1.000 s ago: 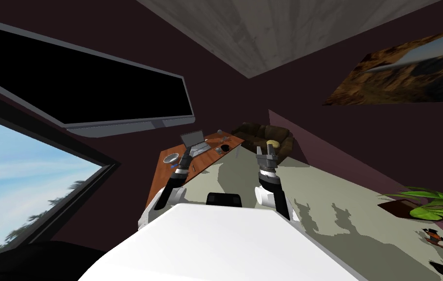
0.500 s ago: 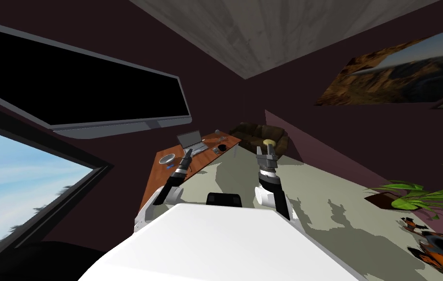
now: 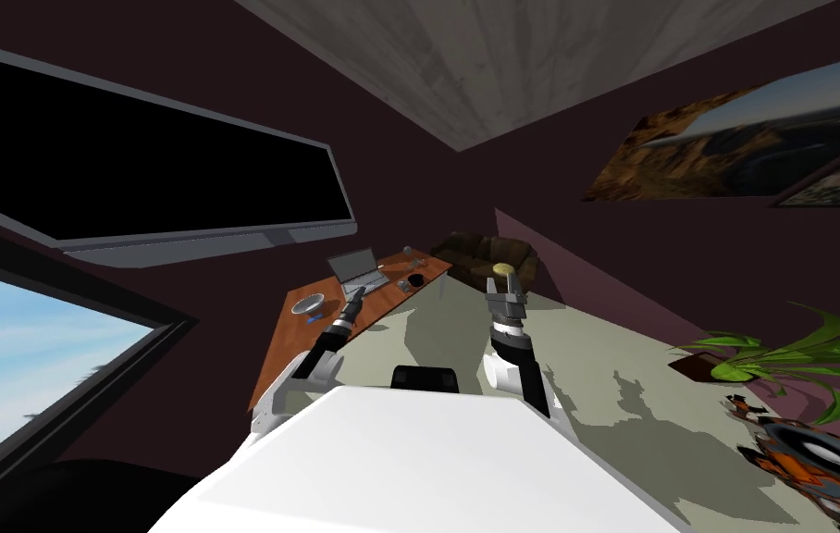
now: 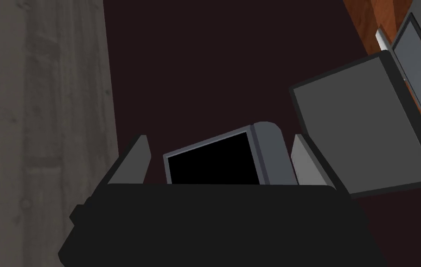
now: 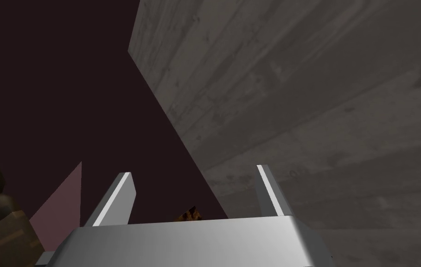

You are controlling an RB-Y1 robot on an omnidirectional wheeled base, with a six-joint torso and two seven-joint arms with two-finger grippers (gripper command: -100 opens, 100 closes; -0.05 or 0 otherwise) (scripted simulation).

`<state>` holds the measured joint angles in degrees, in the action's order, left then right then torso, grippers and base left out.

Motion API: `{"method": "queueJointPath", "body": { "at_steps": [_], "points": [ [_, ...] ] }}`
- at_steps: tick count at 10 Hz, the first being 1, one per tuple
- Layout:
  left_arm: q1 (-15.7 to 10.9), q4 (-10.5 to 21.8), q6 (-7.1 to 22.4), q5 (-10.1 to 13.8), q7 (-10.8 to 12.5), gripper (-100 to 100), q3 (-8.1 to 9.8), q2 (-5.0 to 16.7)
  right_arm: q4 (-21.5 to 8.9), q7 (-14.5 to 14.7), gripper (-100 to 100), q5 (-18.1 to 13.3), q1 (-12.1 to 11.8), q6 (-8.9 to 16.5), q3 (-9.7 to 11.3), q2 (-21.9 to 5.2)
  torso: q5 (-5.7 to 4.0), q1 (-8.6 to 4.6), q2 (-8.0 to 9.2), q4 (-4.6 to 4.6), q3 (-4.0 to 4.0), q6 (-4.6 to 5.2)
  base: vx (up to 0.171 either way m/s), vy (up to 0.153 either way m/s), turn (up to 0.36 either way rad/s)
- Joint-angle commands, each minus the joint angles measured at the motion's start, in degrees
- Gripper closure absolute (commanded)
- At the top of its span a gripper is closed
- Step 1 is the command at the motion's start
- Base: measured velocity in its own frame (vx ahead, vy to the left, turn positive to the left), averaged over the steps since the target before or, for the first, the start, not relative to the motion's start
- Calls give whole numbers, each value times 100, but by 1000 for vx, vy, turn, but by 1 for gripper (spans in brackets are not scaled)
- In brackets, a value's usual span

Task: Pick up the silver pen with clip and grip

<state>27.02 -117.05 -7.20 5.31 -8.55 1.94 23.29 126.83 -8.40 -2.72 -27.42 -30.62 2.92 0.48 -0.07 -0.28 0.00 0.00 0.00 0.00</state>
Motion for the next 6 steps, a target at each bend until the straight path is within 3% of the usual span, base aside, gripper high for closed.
{"method": "queueJointPath", "body": {
  "at_steps": [1,2,3,6],
  "points": [
    [-37,25,252,22,-25,-100,11,51,0,0,0,0,0,0,0,0,0,0,0,0,0,0,-4,-57,-25],
    [-63,160,404,77,-50,-100,32,182,0,0,0,0,0,0,0,0,1,7,3,0,1,-1,-1,-53,-71],
    [-63,160,477,77,-50,-100,32,182,0,0,0,0,0,0,0,0,2,11,2,1,1,0,2,-37,-37],
    [-113,588,1040,248,-127,-100,39,585,0,0,0,0,0,0,0,0,3,15,-6,-1,-3,0,25,-54,-89]
  ]
}}
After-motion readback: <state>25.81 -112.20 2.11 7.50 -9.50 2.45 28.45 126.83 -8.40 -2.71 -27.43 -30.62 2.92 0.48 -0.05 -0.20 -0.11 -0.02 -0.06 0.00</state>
